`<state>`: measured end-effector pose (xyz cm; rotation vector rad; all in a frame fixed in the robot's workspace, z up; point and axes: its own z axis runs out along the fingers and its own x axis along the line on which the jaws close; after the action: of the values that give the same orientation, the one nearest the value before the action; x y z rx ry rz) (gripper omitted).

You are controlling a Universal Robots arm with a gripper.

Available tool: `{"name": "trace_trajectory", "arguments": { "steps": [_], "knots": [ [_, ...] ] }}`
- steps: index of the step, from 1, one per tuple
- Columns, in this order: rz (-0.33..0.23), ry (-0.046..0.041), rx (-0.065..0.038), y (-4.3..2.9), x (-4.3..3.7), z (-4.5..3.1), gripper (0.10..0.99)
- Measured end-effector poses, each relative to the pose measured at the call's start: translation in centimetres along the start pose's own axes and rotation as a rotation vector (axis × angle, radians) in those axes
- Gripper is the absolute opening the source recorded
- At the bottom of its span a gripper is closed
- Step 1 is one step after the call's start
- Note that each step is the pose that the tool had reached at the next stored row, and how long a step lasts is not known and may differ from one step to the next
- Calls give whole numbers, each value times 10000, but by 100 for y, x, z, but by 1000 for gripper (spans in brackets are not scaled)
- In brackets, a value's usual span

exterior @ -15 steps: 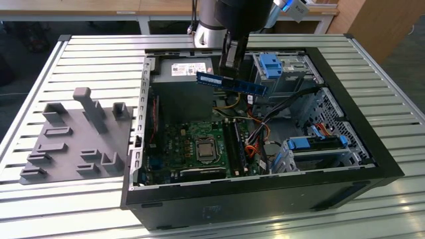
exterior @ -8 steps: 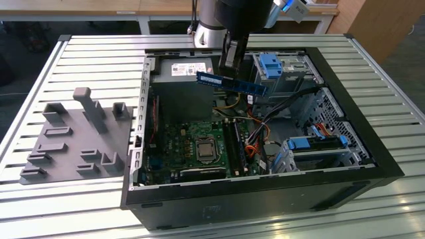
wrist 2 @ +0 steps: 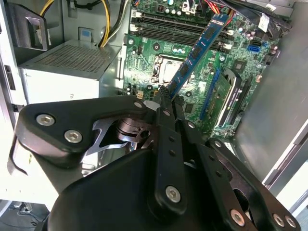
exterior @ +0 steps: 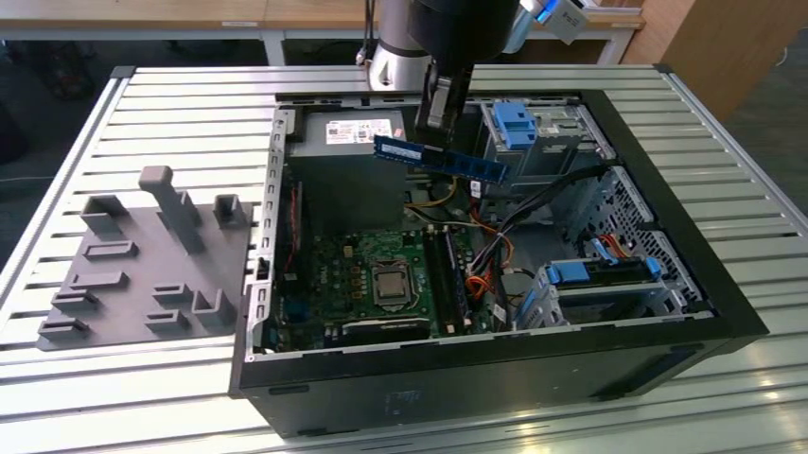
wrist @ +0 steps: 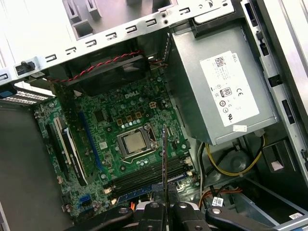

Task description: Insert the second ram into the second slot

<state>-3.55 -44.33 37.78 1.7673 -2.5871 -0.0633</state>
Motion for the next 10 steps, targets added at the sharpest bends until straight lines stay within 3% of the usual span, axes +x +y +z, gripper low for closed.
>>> {"name": "trace_trajectory", "arguments": {
  "steps": [10],
  "knots": [
    [129, -5, 2, 0, 0, 0, 137]
  ]
}}
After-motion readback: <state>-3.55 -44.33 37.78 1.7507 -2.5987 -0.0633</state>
